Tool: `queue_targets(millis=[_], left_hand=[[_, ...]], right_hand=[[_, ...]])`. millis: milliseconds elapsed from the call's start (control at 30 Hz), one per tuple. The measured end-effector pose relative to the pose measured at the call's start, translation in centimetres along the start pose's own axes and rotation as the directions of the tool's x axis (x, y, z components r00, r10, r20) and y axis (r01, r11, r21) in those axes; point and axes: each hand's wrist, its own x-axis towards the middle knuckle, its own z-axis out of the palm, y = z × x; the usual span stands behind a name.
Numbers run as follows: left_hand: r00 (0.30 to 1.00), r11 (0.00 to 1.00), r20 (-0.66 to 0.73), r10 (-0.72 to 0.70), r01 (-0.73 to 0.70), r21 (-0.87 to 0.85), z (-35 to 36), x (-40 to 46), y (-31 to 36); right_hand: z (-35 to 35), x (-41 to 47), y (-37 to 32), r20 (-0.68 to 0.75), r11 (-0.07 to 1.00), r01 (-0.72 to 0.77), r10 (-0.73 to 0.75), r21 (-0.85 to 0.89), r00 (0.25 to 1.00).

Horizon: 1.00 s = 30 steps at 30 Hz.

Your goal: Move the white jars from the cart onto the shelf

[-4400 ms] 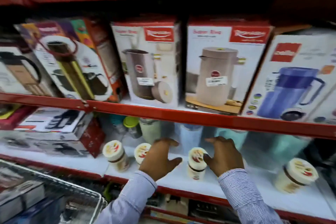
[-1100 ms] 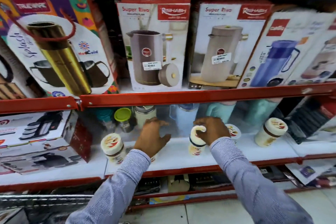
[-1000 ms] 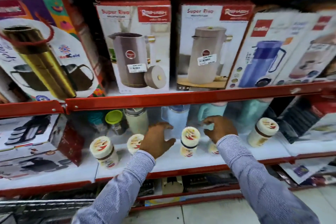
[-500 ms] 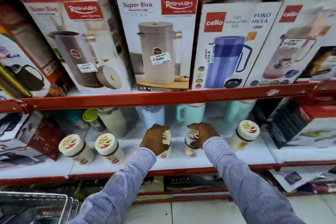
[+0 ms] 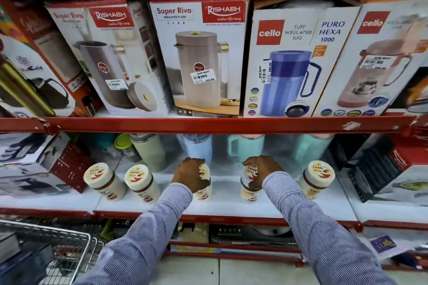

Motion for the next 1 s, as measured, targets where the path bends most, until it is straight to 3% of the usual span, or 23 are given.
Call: queue_targets(millis=[133, 633, 867, 1000], left_hand=[[0.996, 0.999, 0.087, 0.014, -0.017, 0.030, -0.7, 0.3, 0.1], [0.996, 0.998, 0.074, 0.040, -0.044, 0.045, -1.1, -0.4, 0.4], [0.993, 0.994, 0.104, 0.062, -0.071, 0.088, -0.7, -0.5, 0.0], [0.987, 0.983, 0.136, 0.088, -0.108, 0.148, -0.7, -1.1, -0.3]], right_hand=[[0.0, 0.2, 0.4, 0.010, 1.000, 0.006, -0.006, -0.008, 1.000], [-0.1, 0.2, 0.6, 0.014, 0.999, 0.036, -0.036, 0.000, 0.999], [1.0, -0.8, 0.8, -0.047, 0.997, 0.043, -0.040, 0.062, 0.998], [0.9, -2.3, 0.6, -0.034, 0.995, 0.079, -0.081, -0.058, 0.996]])
